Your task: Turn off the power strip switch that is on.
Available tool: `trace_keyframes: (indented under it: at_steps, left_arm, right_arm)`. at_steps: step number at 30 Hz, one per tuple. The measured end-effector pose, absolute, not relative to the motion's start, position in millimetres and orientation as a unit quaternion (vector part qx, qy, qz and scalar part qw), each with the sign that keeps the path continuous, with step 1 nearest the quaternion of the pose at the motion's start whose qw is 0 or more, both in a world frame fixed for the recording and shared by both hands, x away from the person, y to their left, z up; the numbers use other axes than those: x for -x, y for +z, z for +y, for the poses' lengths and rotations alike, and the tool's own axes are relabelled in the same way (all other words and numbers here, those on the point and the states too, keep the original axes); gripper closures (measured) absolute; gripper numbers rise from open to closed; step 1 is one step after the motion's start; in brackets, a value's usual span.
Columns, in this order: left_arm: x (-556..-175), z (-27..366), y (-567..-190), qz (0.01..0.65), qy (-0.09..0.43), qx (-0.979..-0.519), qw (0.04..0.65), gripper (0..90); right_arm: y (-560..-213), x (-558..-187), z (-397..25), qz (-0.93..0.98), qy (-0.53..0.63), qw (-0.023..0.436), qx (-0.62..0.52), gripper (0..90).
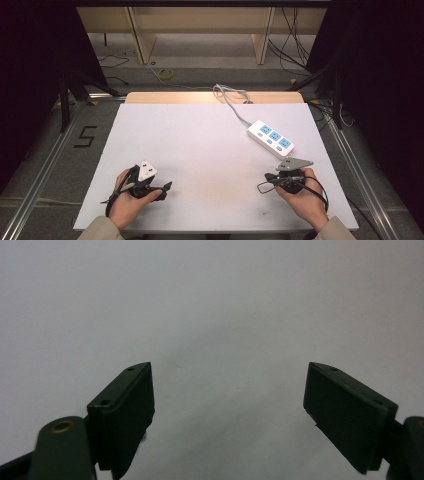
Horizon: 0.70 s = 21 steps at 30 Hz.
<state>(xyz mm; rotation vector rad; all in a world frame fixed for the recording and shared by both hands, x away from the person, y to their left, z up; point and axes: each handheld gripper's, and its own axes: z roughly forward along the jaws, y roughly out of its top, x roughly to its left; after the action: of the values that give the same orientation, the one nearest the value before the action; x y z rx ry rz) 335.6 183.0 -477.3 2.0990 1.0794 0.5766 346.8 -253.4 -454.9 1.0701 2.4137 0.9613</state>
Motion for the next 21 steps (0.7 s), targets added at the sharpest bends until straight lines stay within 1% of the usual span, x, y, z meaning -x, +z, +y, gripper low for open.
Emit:
trace_keyframes:
  at_steps: [21]
  left_arm:
    - [-335, 183, -477, 0.415, 0.222, -0.811, 0.347, 20.2]
  right_arm:
    - [-451, -359, -253, 0.848, 0.329, 0.167, -0.381, 90.0]
